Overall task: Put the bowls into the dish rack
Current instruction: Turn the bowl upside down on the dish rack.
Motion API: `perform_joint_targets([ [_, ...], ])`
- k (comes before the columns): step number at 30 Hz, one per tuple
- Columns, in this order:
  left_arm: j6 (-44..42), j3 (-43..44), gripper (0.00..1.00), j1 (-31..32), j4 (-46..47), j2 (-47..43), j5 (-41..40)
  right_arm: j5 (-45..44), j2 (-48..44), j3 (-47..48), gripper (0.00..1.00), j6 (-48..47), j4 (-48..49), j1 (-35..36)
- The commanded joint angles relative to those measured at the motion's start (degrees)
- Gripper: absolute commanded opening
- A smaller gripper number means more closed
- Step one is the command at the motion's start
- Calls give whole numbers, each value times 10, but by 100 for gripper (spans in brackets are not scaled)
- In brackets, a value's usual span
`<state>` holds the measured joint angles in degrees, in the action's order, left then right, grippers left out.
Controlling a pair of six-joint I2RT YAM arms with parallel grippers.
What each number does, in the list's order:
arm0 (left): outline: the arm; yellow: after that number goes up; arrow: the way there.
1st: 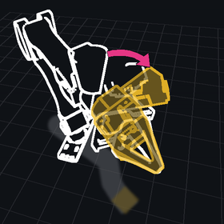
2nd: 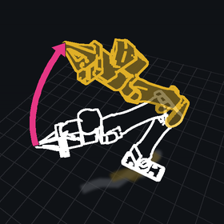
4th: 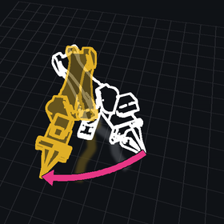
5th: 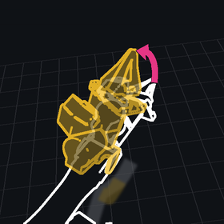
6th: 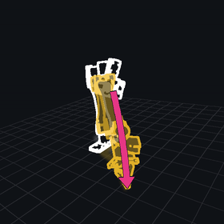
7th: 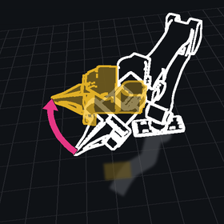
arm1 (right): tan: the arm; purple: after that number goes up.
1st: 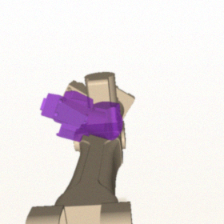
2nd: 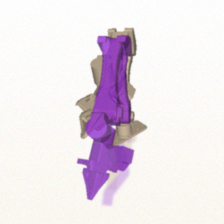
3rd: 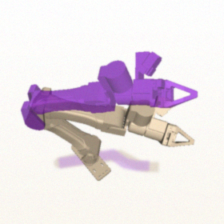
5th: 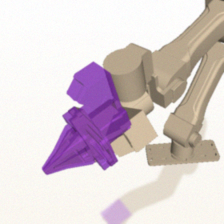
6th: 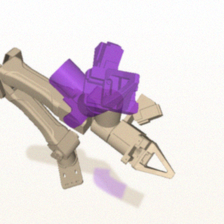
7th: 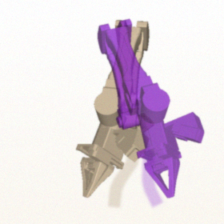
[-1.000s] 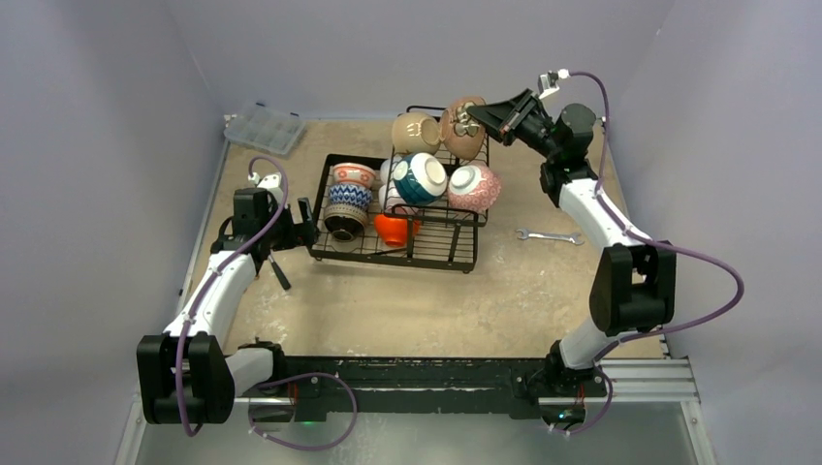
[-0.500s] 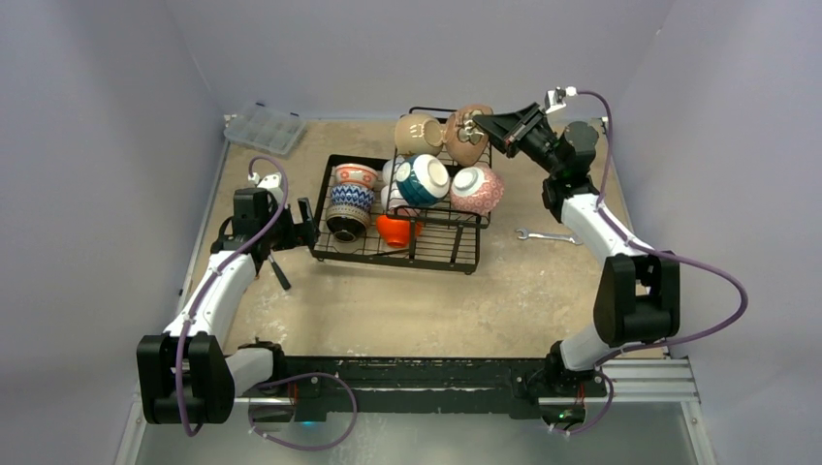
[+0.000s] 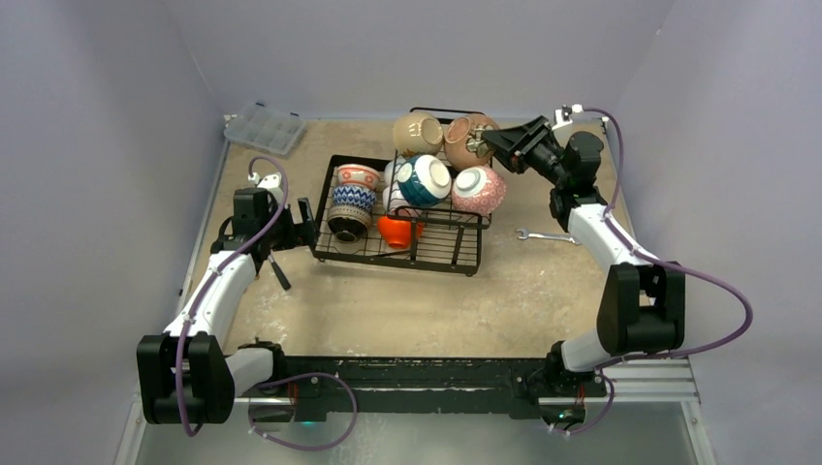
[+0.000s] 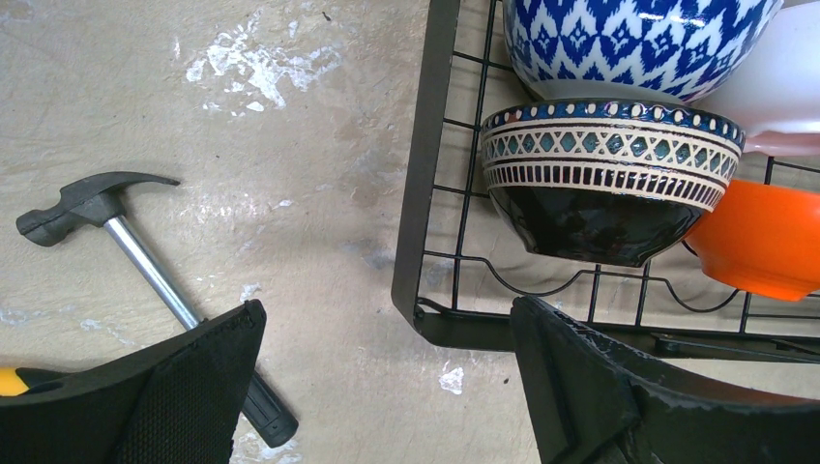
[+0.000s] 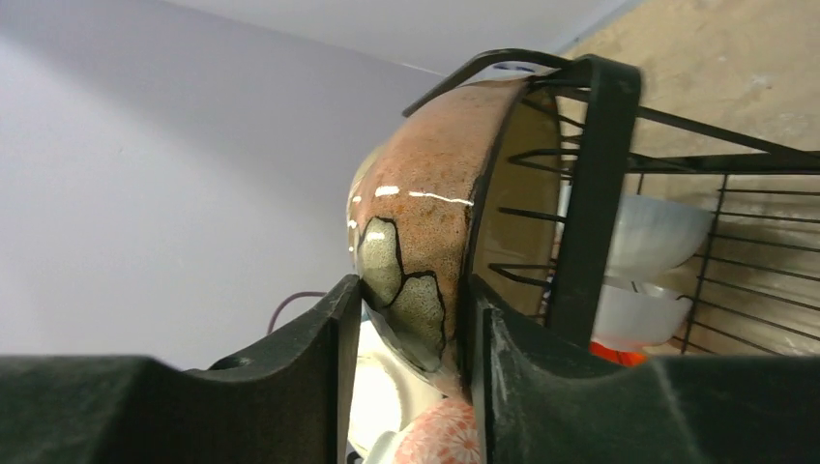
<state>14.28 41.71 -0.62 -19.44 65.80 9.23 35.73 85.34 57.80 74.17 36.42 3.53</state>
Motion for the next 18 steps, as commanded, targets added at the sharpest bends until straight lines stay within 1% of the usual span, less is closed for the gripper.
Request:
perform_joint_targets([
  [1,-7,14,95,2,9,-1,2,14,-17,5,47,-56,-70,1],
  [5,-6,15,95,2,9,-1,3,-1,-26,18,56,-79,-103,1],
  [11,-6,14,95,2,10,-2,3,-4,-32,40,64,-107,-133,1],
  [14,-6,14,95,2,11,-5,3,-5,-37,46,70,-116,-145,1],
  [17,-6,13,95,2,13,-8,5,1,-43,54,81,-128,-147,1],
  [18,-5,12,96,2,14,-9,5,7,-45,59,86,-129,-147,1],
])
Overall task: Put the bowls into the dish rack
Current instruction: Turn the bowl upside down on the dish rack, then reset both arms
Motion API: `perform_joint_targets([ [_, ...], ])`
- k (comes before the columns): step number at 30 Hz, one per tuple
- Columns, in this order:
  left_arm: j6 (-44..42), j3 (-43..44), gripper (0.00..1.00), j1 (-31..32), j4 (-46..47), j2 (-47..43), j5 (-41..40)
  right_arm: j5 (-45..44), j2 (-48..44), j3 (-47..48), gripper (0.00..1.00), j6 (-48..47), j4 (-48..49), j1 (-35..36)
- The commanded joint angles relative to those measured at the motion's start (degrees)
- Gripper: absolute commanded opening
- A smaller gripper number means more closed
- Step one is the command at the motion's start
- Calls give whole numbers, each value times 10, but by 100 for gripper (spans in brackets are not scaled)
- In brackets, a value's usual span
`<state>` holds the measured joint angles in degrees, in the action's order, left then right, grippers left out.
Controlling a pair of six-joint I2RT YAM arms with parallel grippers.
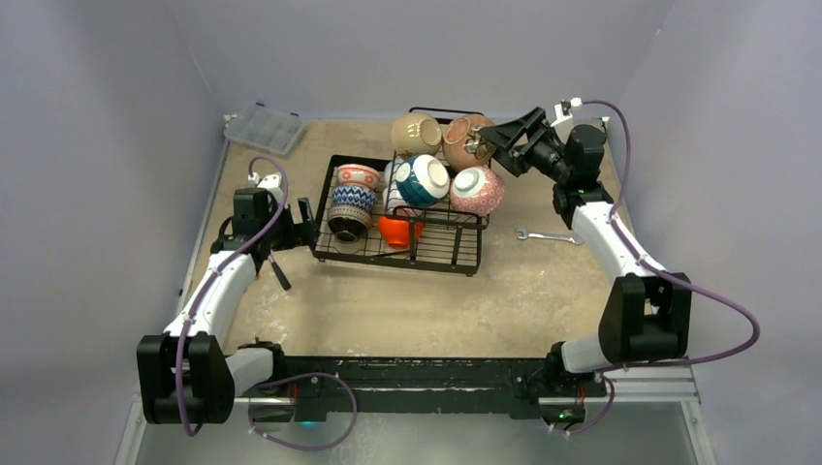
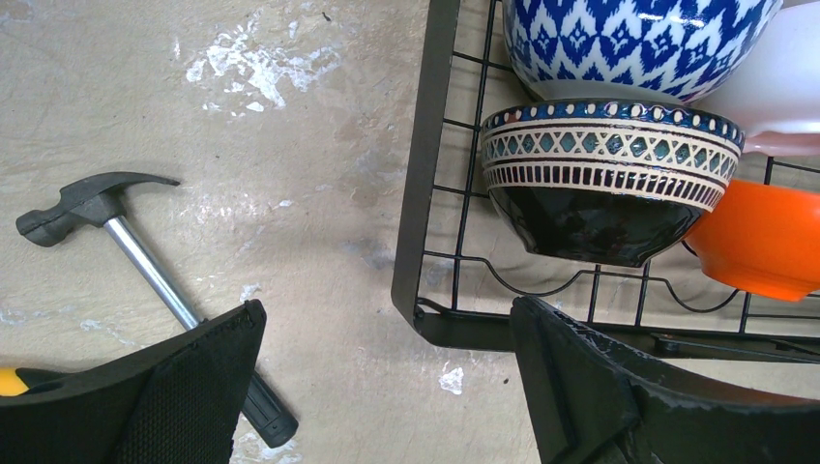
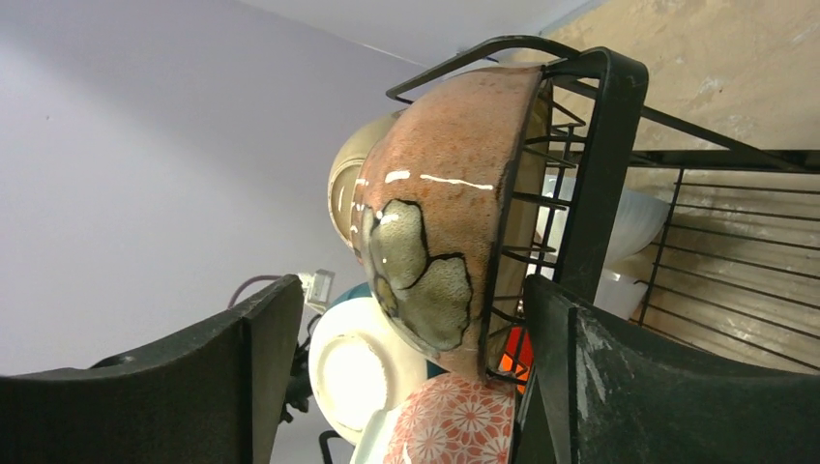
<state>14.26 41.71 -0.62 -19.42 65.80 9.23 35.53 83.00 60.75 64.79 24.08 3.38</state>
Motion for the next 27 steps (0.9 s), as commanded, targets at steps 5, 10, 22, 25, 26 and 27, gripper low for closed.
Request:
perform_joint_targets([
  [5,-5,13,95,2,13,-8,7,12,-24,65,98,-60,-55,2],
  [10,-5,12,96,2,14,-14,6,-25,-34,67,99,-81,-87,2],
  [22,5,10,96,2,24,-27,9,-122,-92,97,99,-220,-184,2],
  [25,9,8,96,2,31,-35,16,-160,-123,84,99,-257,-203,2],
  [26,12,6,96,2,34,-40,16,-179,-134,76,99,-268,-208,2],
  [27,15,4,96,2,38,-49,18,-198,-146,65,99,-276,-212,2],
])
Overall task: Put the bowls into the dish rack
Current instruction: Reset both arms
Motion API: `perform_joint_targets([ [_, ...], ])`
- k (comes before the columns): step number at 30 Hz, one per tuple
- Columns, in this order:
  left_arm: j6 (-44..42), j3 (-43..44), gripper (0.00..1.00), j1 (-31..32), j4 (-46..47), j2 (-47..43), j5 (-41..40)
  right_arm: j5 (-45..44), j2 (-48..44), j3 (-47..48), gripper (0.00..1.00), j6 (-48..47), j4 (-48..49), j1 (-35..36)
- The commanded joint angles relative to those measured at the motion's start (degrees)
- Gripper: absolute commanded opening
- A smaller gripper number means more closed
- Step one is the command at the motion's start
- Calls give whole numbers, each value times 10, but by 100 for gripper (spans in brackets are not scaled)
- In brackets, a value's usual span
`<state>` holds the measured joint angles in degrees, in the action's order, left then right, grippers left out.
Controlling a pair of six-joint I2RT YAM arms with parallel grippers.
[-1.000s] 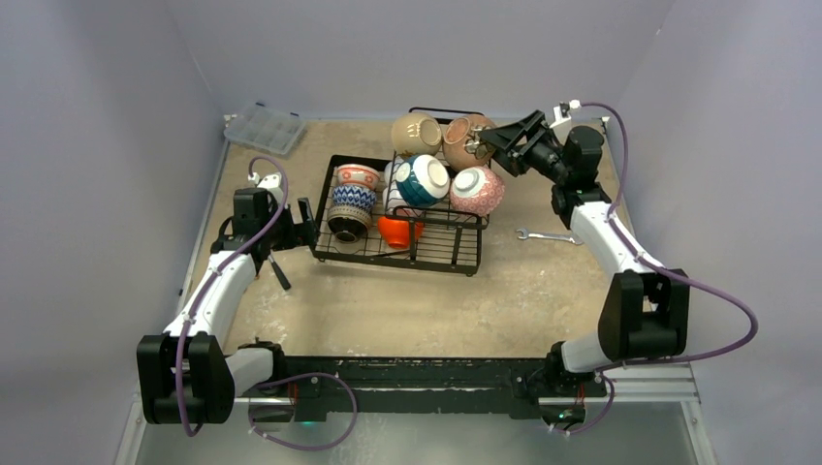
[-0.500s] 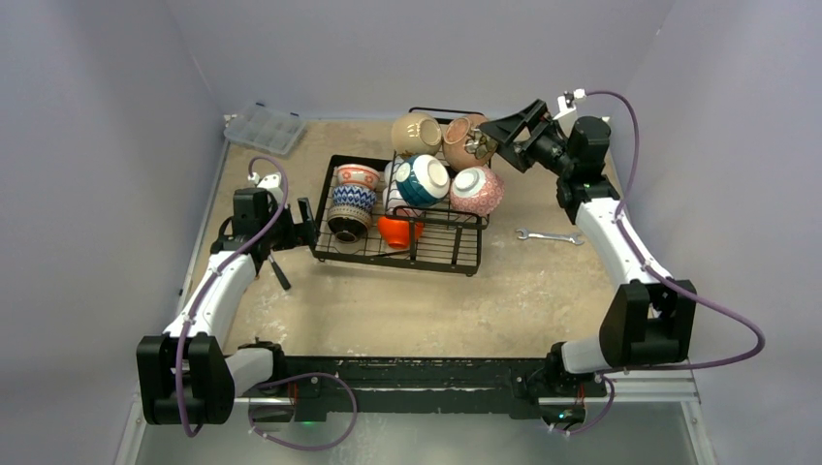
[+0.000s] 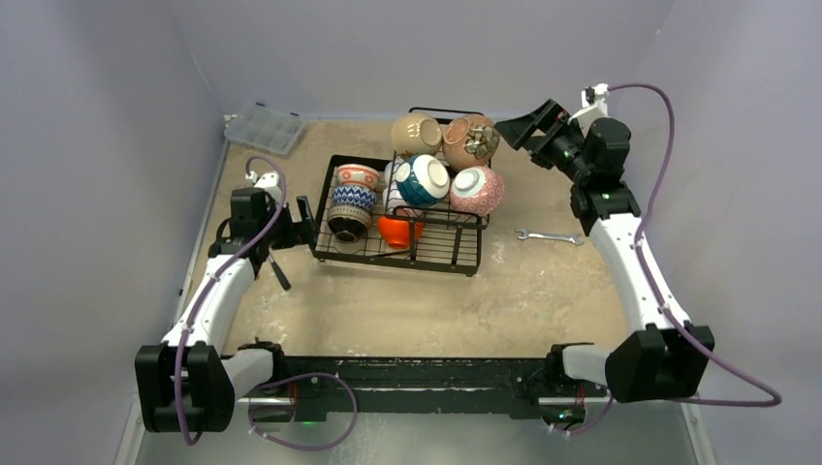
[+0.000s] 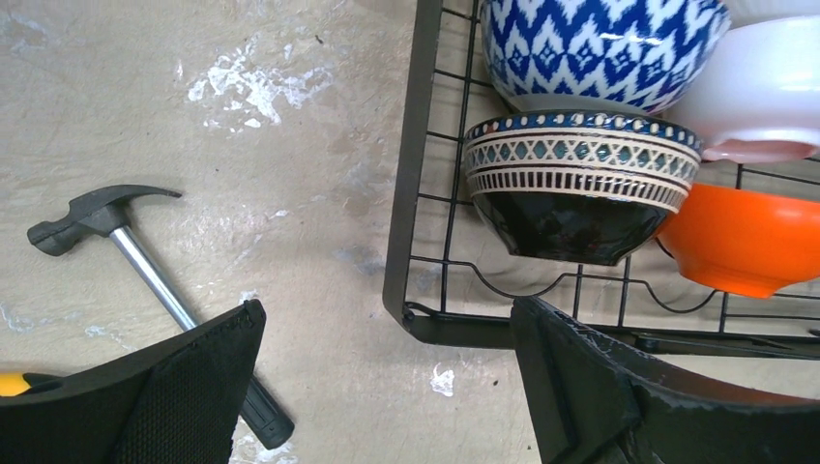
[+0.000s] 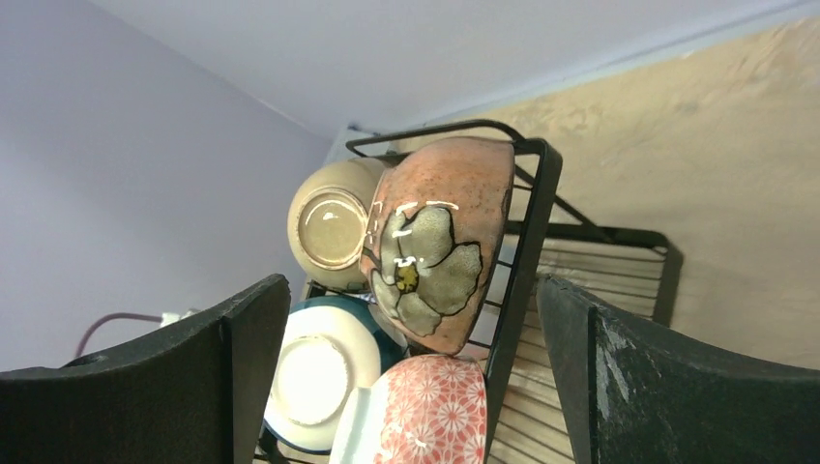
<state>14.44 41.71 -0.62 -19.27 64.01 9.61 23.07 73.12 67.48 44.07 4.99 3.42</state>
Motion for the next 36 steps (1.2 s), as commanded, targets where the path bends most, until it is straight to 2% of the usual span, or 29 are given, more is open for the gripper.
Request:
perform_joint_targets([
  [1,17,2,96,2,40,-37,18,-100,-64,-14,99,-76,-24,2],
  [9,56,-23,98,2,83,-119,56,-246,-157,-147,99,-96,-11,1],
  [17,96,-55,99,2,156,-186,45,-293,-204,-289,99,-111,49,-3],
  [21,124,-82,99,2,232,-193,24,-322,-240,-376,99,-138,113,-3],
  [28,132,-179,99,2,427,-190,-92,-326,-276,-507,98,-170,306,-3],
  [31,133,-231,98,2,501,-164,-177,-342,-241,-531,98,-240,379,-3],
  [36,122,-288,99,2,575,-137,-306,-427,-162,-565,99,-327,519,-3],
])
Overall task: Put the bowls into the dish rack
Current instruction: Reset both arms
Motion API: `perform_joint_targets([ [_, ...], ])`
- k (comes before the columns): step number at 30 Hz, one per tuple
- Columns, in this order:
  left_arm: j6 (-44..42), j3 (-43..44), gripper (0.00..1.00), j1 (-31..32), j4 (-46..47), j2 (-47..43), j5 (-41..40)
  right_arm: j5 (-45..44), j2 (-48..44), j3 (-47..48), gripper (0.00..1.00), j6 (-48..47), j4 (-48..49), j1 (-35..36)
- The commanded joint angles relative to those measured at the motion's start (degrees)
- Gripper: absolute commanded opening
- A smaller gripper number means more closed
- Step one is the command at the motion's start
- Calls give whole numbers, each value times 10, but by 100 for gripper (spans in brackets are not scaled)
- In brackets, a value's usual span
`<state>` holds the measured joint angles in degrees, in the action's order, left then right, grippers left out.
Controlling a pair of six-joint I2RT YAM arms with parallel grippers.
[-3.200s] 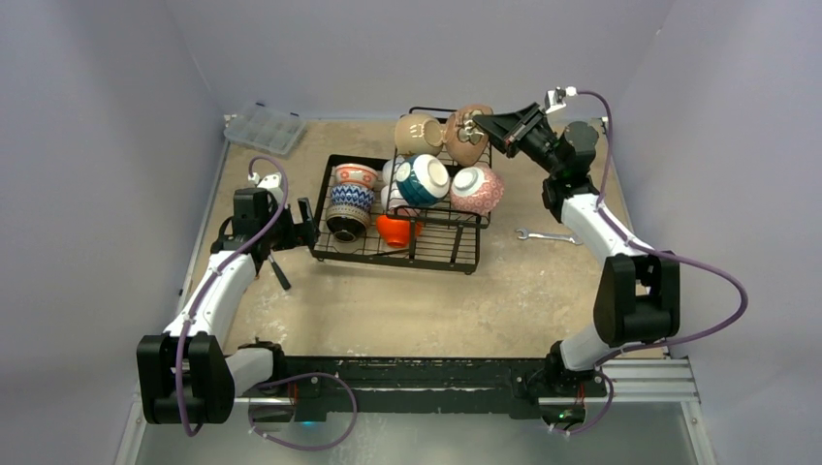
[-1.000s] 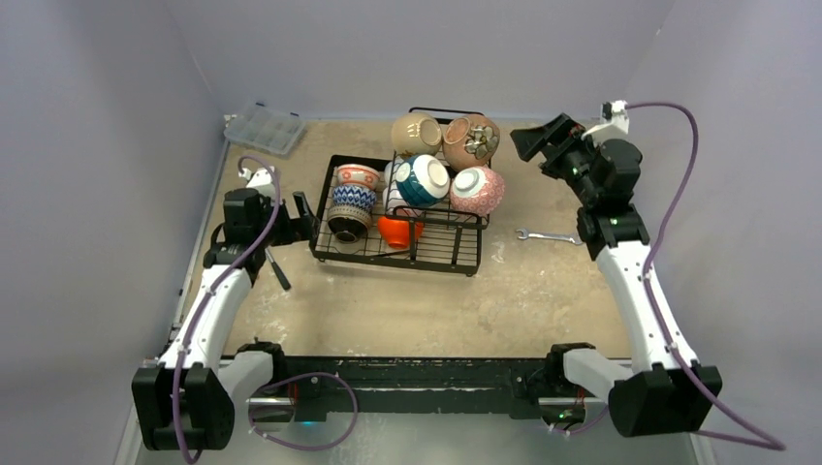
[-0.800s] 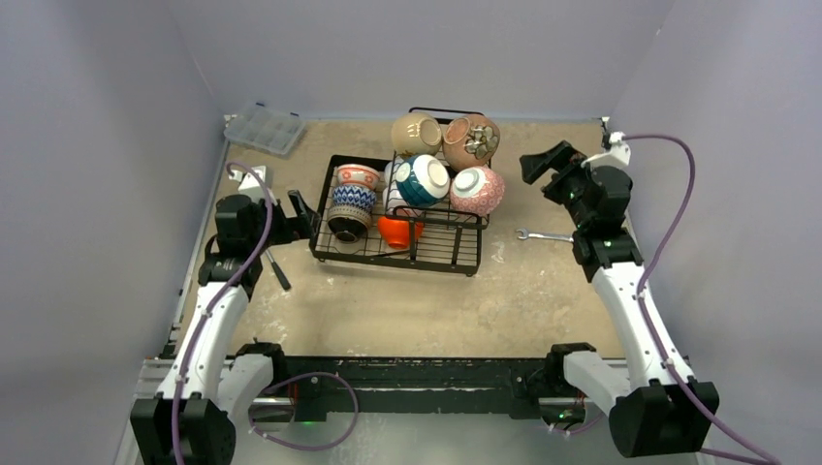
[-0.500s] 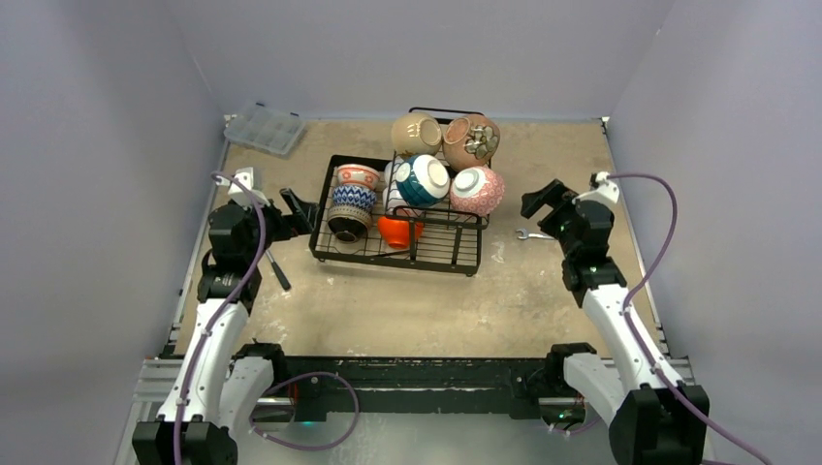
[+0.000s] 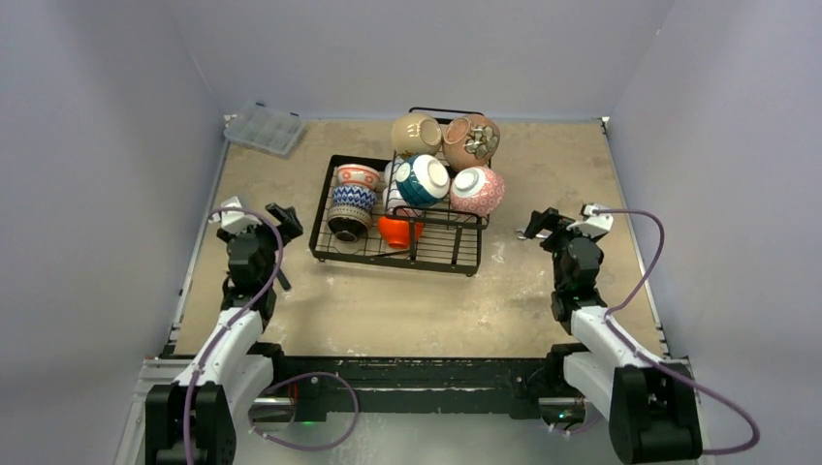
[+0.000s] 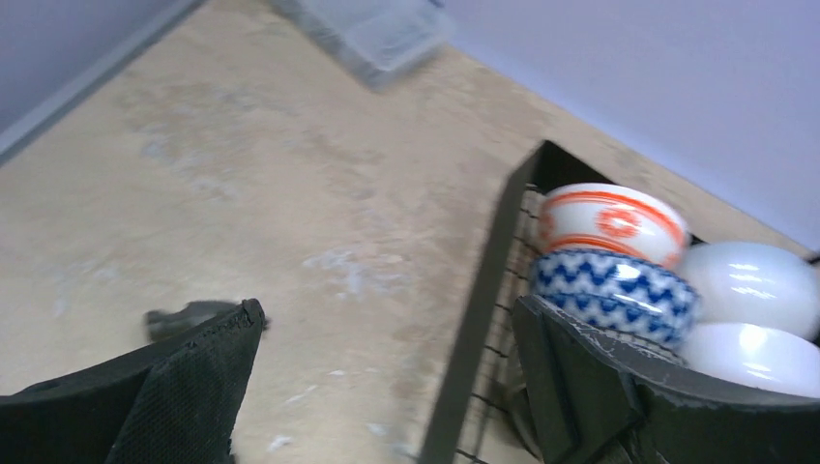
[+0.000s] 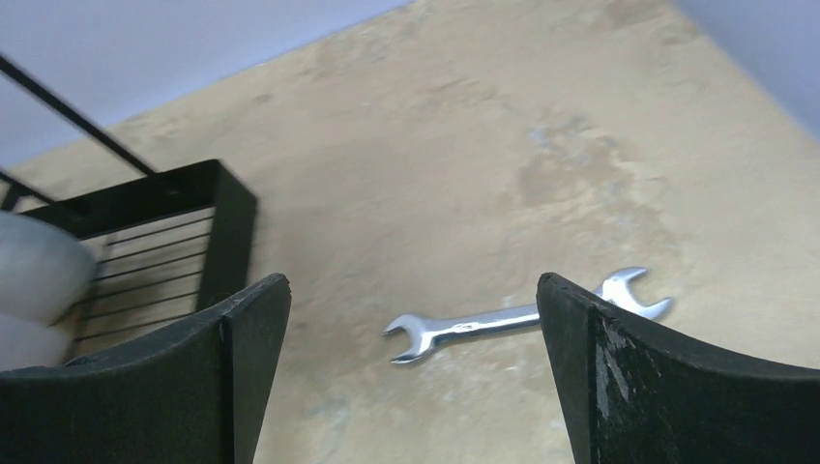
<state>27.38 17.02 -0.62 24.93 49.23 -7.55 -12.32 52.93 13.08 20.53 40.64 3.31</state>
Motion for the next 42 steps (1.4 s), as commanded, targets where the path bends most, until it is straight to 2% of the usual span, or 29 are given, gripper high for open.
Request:
perform_joint_targets([
  [1,-9,-57,99,2,152,14,-158,-77,54,-25,99,-102,183,-2],
  [6,-43,-97,99,2,192,36,-220,-97,96,-56,99,-136,280,-2],
  [10,-123,-145,99,2,325,90,-234,-56,138,-78,99,-168,374,-2],
  [16,-161,-166,99,2,498,228,-155,-27,214,-87,99,-165,499,-3],
  [20,-179,-165,99,2,622,336,-112,-40,310,-89,99,-162,603,-3],
  [24,-203,-152,99,2,688,419,-68,-14,393,-98,99,-187,718,-2],
  [29,-214,-139,99,18,723,476,-61,-14,373,-68,99,-184,628,-2],
  [34,-199,-84,99,18,586,448,-97,-26,364,-20,99,-177,530,-2],
  [38,-243,-15,99,25,467,452,-11,-62,368,14,99,-172,477,-2],
  [40,-254,-8,99,26,457,453,17,-59,367,12,99,-174,483,-2],
  [42,-240,-25,99,26,488,453,-12,-59,367,12,99,-174,484,-2],
])
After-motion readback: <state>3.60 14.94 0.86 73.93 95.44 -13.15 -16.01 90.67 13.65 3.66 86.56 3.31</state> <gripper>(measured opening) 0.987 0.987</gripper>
